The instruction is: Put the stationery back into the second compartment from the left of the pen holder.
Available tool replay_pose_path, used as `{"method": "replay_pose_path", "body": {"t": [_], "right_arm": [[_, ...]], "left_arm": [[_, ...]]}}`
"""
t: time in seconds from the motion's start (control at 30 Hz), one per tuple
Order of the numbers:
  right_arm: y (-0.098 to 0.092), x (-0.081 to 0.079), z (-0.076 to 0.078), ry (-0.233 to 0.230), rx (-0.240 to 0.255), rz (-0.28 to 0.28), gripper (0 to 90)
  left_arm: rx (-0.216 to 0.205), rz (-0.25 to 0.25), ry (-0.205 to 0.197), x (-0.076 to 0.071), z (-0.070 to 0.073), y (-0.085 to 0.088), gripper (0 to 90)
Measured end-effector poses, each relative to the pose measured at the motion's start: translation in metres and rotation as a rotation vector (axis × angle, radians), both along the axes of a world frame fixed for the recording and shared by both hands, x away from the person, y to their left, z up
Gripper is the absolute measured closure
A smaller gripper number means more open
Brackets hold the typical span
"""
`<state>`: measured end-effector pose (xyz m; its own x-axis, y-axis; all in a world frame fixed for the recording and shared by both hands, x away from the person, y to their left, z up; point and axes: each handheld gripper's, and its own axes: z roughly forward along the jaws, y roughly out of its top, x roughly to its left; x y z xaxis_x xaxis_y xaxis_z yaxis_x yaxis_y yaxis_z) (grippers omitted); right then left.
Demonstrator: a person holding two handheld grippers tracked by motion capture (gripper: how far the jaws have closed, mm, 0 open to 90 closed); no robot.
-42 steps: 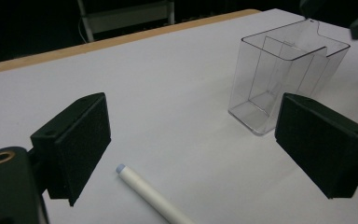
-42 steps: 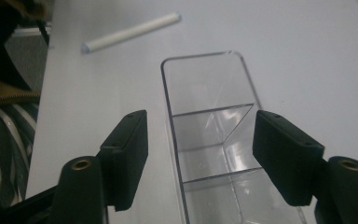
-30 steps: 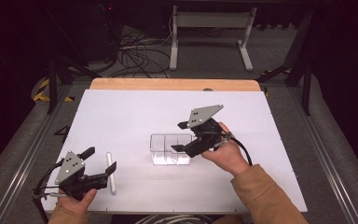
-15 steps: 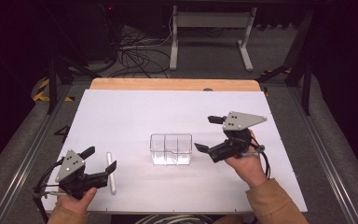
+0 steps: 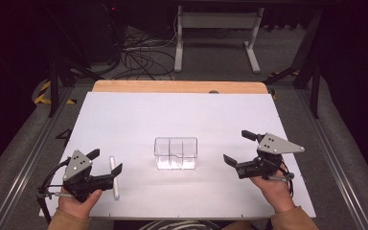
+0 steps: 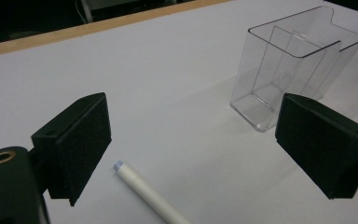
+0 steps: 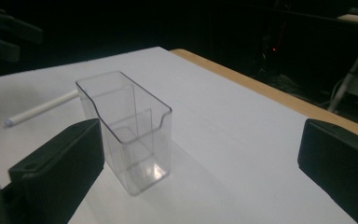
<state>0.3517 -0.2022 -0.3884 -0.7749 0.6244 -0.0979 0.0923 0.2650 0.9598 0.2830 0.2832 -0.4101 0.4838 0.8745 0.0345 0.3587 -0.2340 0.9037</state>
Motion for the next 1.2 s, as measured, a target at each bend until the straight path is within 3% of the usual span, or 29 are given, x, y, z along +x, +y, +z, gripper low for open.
{"method": "replay_pose_path", "body": {"t": [0.1, 0.17, 0.3, 0.43, 0.63, 0.73, 0.87, 0.9, 1.0, 1.2], "right_arm": [[-0.007, -0.005, -0.011, 0.005, 0.002, -0.027, 1.7], [-0.015, -0.009, -0.019, 0.024, 0.040, -0.028, 1.7], [-0.022, -0.012, -0.027, 0.021, 0.047, -0.037, 1.5], [-0.030, -0.015, -0.039, 0.051, 0.060, -0.076, 3.0], [-0.032, -0.016, -0.041, 0.063, 0.087, -0.088, 5.2], [-0.034, -0.016, -0.041, 0.046, 0.092, -0.099, 5.2], [-0.036, -0.017, -0.040, 0.039, 0.104, -0.073, 5.6], [-0.036, -0.017, -0.040, 0.054, 0.106, -0.071, 9.3], [-0.036, -0.015, -0.041, 0.088, 0.109, -0.056, 9.4], [-0.032, -0.017, -0.037, 0.031, 0.085, -0.078, 9.0]], "left_arm": [[0.020, 0.002, 0.006, 0.002, 0.001, -0.001, 11.3], [0.024, 0.002, 0.011, 0.003, 0.001, -0.001, 11.2], [0.029, 0.003, 0.024, 0.003, 0.002, -0.001, 11.4], [0.038, 0.009, 0.036, 0.004, 0.005, -0.001, 11.4], [0.051, 0.020, 0.088, 0.007, 0.008, -0.002, 11.4], [0.046, 0.029, 0.104, 0.008, 0.009, -0.003, 11.4], [0.030, 0.036, 0.126, 0.009, 0.009, -0.003, 11.0], [0.032, 0.035, 0.137, 0.010, 0.009, -0.003, 10.3], [0.032, 0.044, 0.167, 0.011, 0.009, -0.003, 9.0], [0.036, 0.059, 0.257, 0.017, 0.011, -0.006, 6.0]]}}
